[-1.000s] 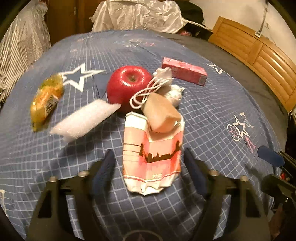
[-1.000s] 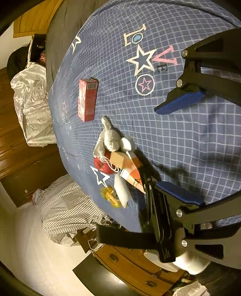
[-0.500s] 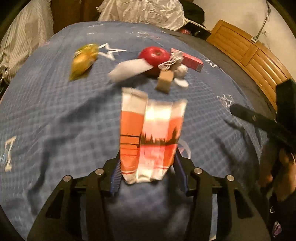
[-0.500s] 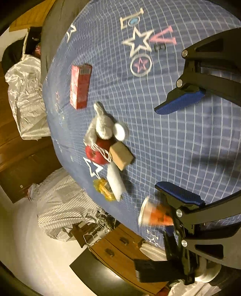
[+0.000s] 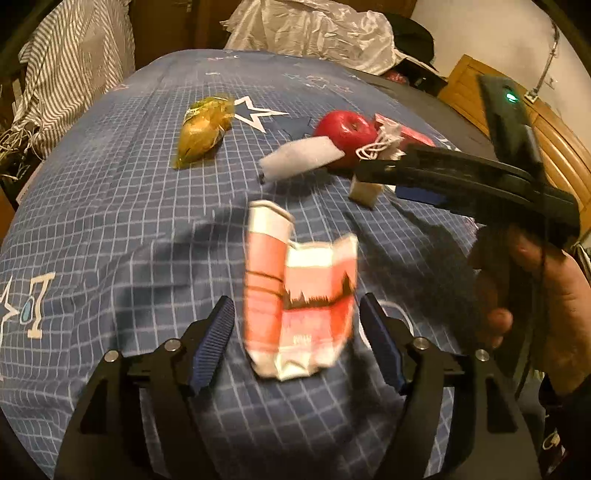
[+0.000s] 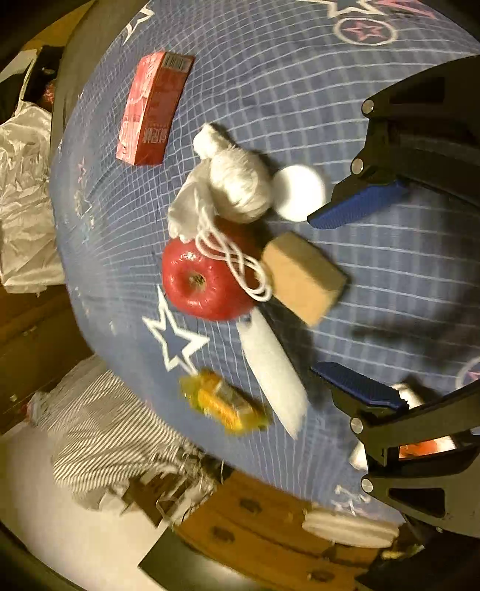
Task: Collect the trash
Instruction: 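Grasp the orange-printed paper bag with left tool while right tool grasps the sponge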
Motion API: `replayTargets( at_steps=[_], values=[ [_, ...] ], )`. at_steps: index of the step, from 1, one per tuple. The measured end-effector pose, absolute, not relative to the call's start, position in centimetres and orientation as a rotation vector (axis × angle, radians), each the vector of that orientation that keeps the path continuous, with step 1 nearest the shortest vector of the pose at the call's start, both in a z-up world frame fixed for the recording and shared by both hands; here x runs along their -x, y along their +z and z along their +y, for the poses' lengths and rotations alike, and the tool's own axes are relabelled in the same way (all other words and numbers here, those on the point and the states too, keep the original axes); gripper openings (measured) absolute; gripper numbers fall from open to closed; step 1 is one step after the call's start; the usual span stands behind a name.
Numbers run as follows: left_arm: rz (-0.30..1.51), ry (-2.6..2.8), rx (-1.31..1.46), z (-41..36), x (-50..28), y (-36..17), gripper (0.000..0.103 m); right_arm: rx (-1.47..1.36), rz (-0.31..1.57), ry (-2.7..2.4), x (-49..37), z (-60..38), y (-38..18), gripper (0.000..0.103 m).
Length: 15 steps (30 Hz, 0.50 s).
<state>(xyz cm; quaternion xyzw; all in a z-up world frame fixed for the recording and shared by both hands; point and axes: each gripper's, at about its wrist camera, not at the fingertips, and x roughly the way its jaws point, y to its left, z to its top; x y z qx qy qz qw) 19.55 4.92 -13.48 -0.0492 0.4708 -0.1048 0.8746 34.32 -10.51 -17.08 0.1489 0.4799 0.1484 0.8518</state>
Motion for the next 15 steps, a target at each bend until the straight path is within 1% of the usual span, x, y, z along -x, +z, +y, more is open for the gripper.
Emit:
replayTargets(
  at_steps=[3, 4, 5, 6, 7, 9, 10, 11, 12, 14, 15],
  values=[
    [0.992, -0.191, 0.080, 4.3, -20.6, -13.8, 0.069, -0.286, 1.029, 0.290, -35.4, -9.7, -17.9, 0.075],
    [0.992, -0.182, 0.067, 4.2, -20.7, -14.0, 0.069, -0.273, 1.036, 0.282, -35.6, -9.4, -18.2, 0.072],
    [0.991, -0.174, 0.044, 3.8, -21.0, -14.2, 0.069, -0.265, 1.039, 0.276, -35.6, -9.5, -18.5, 0.063],
    [0.989, -0.168, 0.027, 3.6, -20.8, -14.3, 0.069, -0.252, 1.041, 0.265, -35.6, -9.6, -18.8, 0.060],
    [0.989, -0.156, 0.000, 3.2, -21.0, -14.6, 0.069, -0.241, 1.037, 0.256, -35.6, -9.7, -19.0, 0.053],
    [0.982, -0.146, -0.032, 2.7, -21.0, -14.8, 0.068, -0.233, 1.025, 0.260, -35.5, -10.1, -19.2, 0.047],
    [0.977, -0.142, -0.038, 2.7, -20.9, -14.9, 0.063, -0.231, 1.015, 0.264, -35.3, -10.4, -19.2, 0.043],
    [0.970, -0.138, -0.033, 2.8, -20.9, -14.8, 0.055, -0.226, 1.001, 0.261, -35.0, -10.7, -19.1, 0.042],
    [0.965, -0.133, -0.028, 3.0, -20.9, -14.7, 0.050, -0.229, 0.992, 0.262, -34.8, -11.0, -19.0, 0.041],
    [0.954, -0.136, -0.005, 3.3, -20.8, -14.5, 0.043, -0.238, 0.970, 0.274, -34.1, -11.6, -18.7, 0.038],
    [0.948, -0.140, 0.003, 3.5, -20.4, -14.3, 0.041, -0.234, 0.960, 0.280, -33.7, -11.8, -18.5, 0.038]
  ],
)
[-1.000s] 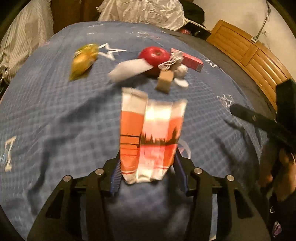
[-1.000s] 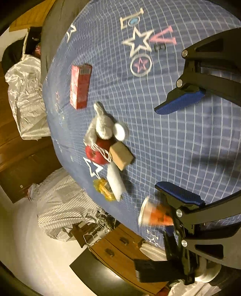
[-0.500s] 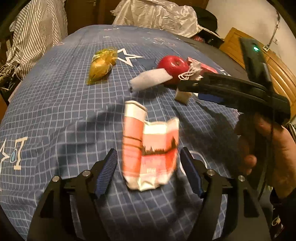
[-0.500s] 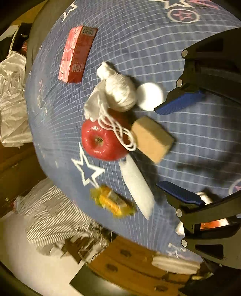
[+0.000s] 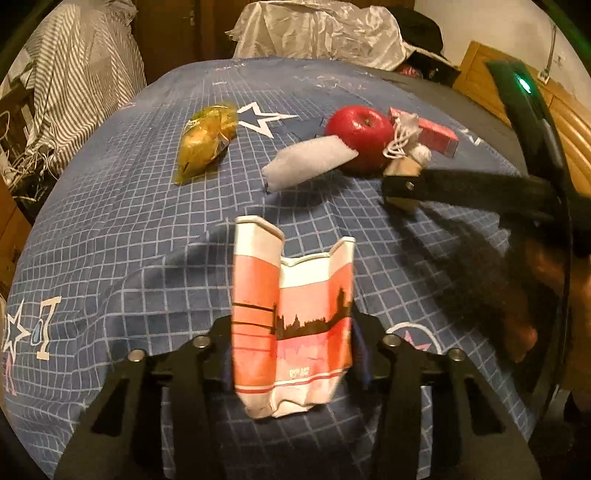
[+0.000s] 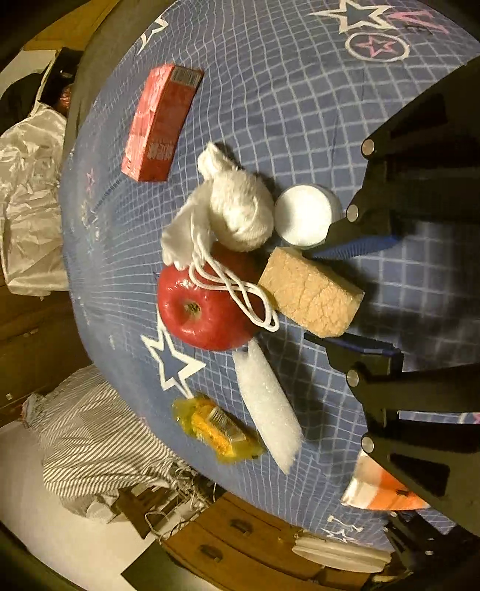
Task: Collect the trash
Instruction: 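Grasp the orange-printed paper bag with left tool while right tool grasps the sponge, then carry the paper bag and sponge to the white bucket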
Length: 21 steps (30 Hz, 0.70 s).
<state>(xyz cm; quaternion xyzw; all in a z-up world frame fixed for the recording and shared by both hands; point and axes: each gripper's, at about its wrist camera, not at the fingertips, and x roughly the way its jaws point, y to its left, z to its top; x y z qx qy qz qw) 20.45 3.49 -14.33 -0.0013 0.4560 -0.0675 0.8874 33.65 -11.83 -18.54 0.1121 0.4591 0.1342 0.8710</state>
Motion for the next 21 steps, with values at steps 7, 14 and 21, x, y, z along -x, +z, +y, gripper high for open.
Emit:
replayTargets(
  at_steps=[7, 14, 21],
  values=[
    [0.888, -0.122, 0.055, 4.1, -18.4, -13.1, 0.037, -0.160, 0.812, 0.326, -27.0, -13.5, -15.9, 0.036],
    [0.758, -0.128, 0.105, 3.0, -15.0, -9.4, 0.037, -0.086, 0.650, 0.283, -19.5, -16.6, -11.8, 0.036],
    [0.586, -0.161, 0.089, -0.3, -10.8, -4.9, 0.037, -0.047, 0.457, 0.219, -11.9, -19.6, -6.8, 0.036]
  ],
)
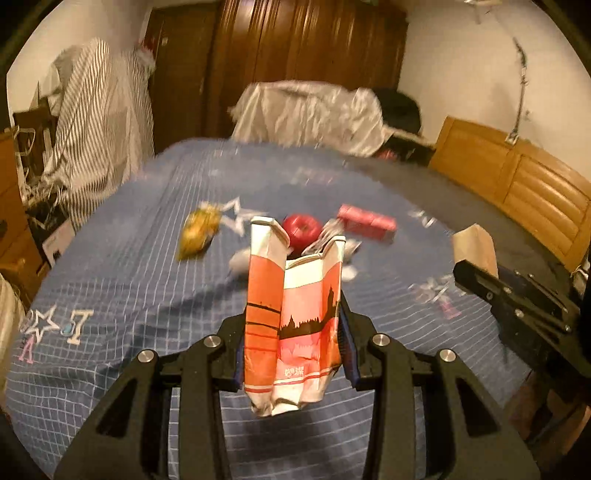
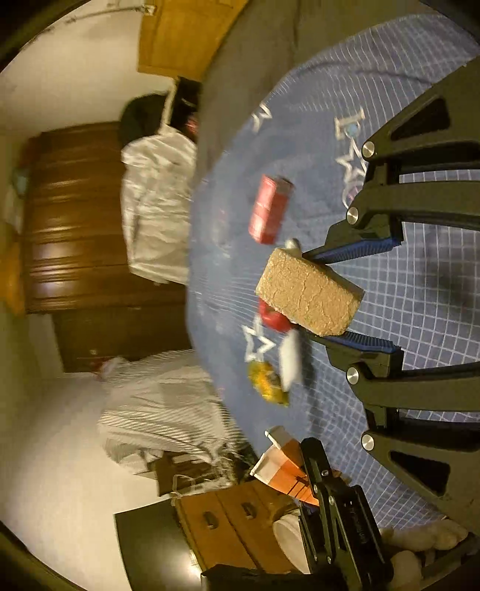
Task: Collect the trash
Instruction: 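Carry the paper bag and sponge to the white bucket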
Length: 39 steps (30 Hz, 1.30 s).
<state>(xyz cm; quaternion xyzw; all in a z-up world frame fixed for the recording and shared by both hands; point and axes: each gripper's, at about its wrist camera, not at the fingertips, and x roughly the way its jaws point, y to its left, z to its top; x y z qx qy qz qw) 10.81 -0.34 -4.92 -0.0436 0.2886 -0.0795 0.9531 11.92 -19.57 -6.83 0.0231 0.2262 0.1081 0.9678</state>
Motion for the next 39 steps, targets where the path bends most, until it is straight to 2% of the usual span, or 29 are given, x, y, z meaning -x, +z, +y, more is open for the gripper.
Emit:
replayTargets(
  at_steps=[5, 13, 22, 33, 39],
  values=[
    [0.490, -0.168, 0.073, -2.1, -8.3, -2.8, 0.037, -0.060, 0.366, 0.206, -7.4, -21.1, -4.2, 0.037],
    [0.443, -0.170, 0.058, -3.5, -6.4, -1.8, 0.037, -0.065, 0.282, 0.180, -3.1, -23.0, -1.4, 0.038],
    [0.419, -0.173, 0.059, -3.6, -6.1, -0.8, 0.037, -0.067, 0.276, 0.165, -1.5, -23.4, -0.3, 0.038],
    [0.401, -0.140, 0.073, -2.3, -5.7, -0.2, 0.037, -0.053, 0.289, 0.200, -2.7, -21.5, 0.7, 0.038],
    [0.388, -0.045, 0.098, 2.2, -6.1, 0.9, 0.038, -0.043, 0.303, 0.308, -6.0, -18.0, 1.3, 0.038]
  ],
)
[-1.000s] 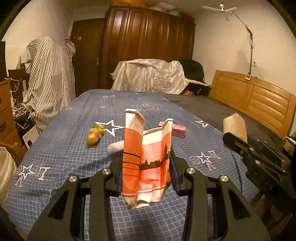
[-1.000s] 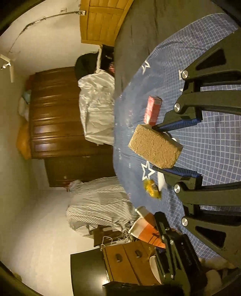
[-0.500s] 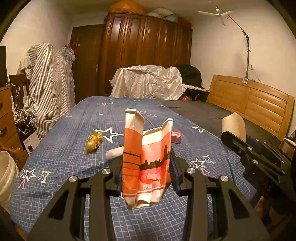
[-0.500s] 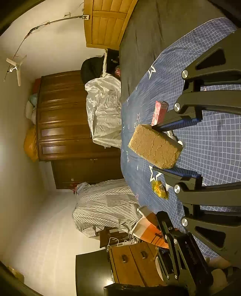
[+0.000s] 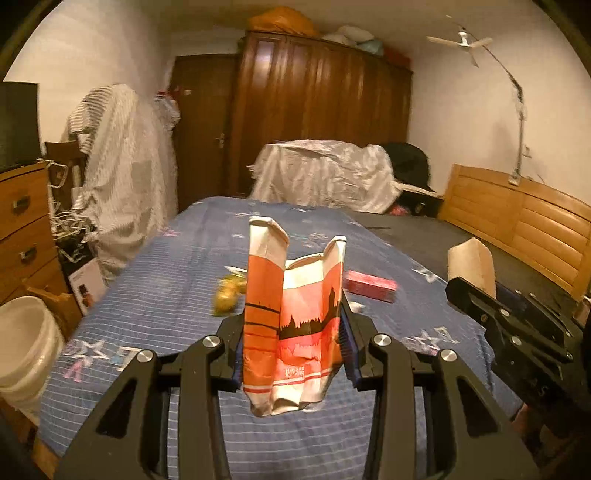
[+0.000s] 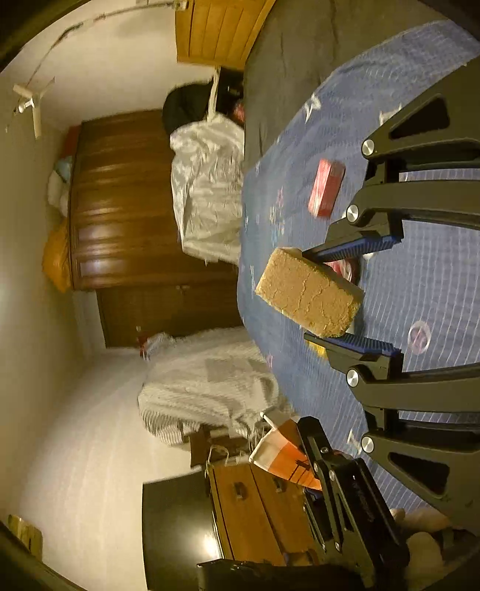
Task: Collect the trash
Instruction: 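Carry the paper bag and sponge to the white bucket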
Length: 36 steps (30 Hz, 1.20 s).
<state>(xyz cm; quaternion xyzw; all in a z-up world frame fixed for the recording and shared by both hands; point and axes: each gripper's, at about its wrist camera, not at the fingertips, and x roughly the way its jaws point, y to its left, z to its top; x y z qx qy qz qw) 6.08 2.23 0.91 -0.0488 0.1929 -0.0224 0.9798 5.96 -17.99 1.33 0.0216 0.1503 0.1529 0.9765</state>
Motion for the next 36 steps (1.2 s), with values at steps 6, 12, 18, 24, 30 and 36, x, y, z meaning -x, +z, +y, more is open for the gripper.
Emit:
replayTargets(
  at_steps=[6, 12, 18, 24, 30, 36],
  values=[
    [0.373, 0.055, 0.114, 7.4, -5.8, 2.0, 0.038, -0.027, 0.309, 0.409, -8.7, -11.8, 2.4, 0.038],
    [0.358, 0.154, 0.128, 12.6, -5.1, 3.2, 0.038, -0.001, 0.309, 0.513, -10.3, -4.7, 3.9, 0.039],
    [0.360, 0.268, 0.166, 19.0, -3.5, 3.7, 0.038, 0.036, 0.327, 0.637, -11.5, 3.9, 5.3, 0.039],
    [0.390, 0.381, 0.202, 25.8, -1.9, 3.9, 0.039, 0.074, 0.369, 0.776, -13.0, 13.9, 6.7, 0.039],
    [0.431, 0.469, 0.231, 31.8, -0.6, 3.9, 0.039, 0.128, 0.418, 0.895, -14.0, 23.9, 7.6, 0.039],
    [0.483, 0.518, 0.270, 36.8, -0.3, 3.2, 0.039, 0.194, 0.486, 0.969, -15.9, 32.8, 7.5, 0.039]
  ],
)
